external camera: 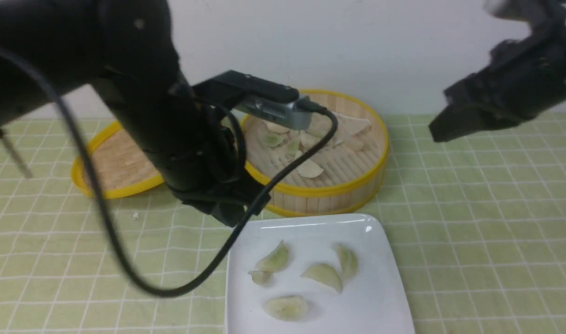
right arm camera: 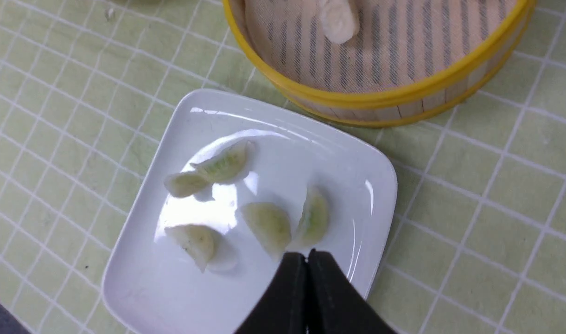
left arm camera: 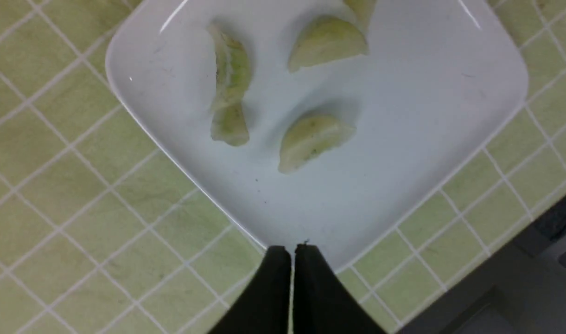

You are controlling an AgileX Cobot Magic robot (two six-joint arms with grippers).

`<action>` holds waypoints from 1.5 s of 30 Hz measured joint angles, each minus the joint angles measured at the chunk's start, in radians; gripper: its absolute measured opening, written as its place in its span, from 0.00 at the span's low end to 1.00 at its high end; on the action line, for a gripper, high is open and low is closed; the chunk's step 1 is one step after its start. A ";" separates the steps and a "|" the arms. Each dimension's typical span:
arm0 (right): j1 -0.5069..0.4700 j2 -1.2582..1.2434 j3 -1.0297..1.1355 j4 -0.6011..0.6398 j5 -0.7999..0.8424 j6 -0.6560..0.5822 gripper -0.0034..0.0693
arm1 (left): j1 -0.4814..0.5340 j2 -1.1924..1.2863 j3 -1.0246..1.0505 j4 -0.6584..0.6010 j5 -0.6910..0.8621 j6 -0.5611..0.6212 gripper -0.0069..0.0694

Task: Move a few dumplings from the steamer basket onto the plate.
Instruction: Use the right arm to grab a dumpling from inside the steamer, then use the right arm to put the dumpling into the plate

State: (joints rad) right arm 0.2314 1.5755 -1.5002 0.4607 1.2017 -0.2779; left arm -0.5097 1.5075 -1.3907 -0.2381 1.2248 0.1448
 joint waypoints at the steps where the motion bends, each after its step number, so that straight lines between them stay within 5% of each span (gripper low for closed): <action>1: 0.015 0.033 -0.019 -0.011 -0.011 0.007 0.04 | 0.000 -0.032 0.015 -0.001 0.001 -0.007 0.08; 8: 0.101 0.299 -0.248 -0.087 -0.048 0.019 0.17 | 0.000 -0.351 0.162 -0.003 -0.001 -0.084 0.08; 16: 0.172 0.670 -0.567 -0.135 -0.064 0.019 0.59 | 0.000 -0.579 0.219 0.015 0.004 -0.163 0.08; 21: 0.201 0.824 -0.696 -0.165 -0.070 0.019 0.69 | 0.000 -0.610 0.219 0.026 0.030 -0.192 0.08; 28: 0.209 0.941 -0.794 -0.198 -0.086 0.019 0.66 | 0.000 -0.610 0.221 0.051 0.034 -0.196 0.08; 32: 0.209 0.951 -0.828 -0.240 -0.047 0.043 0.40 | 0.000 -0.610 0.221 0.065 0.034 -0.196 0.08; 40: 0.209 0.853 -0.901 -0.270 0.044 0.120 0.40 | 0.000 -0.610 0.222 0.088 0.034 -0.196 0.08; 45: 0.209 0.599 -0.718 -0.217 0.042 0.132 0.40 | 0.000 -0.610 0.222 0.093 0.034 -0.196 0.08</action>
State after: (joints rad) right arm 0.4400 2.1749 -2.2182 0.2436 1.2436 -0.1454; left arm -0.5097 0.8974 -1.1687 -0.1454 1.2586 -0.0508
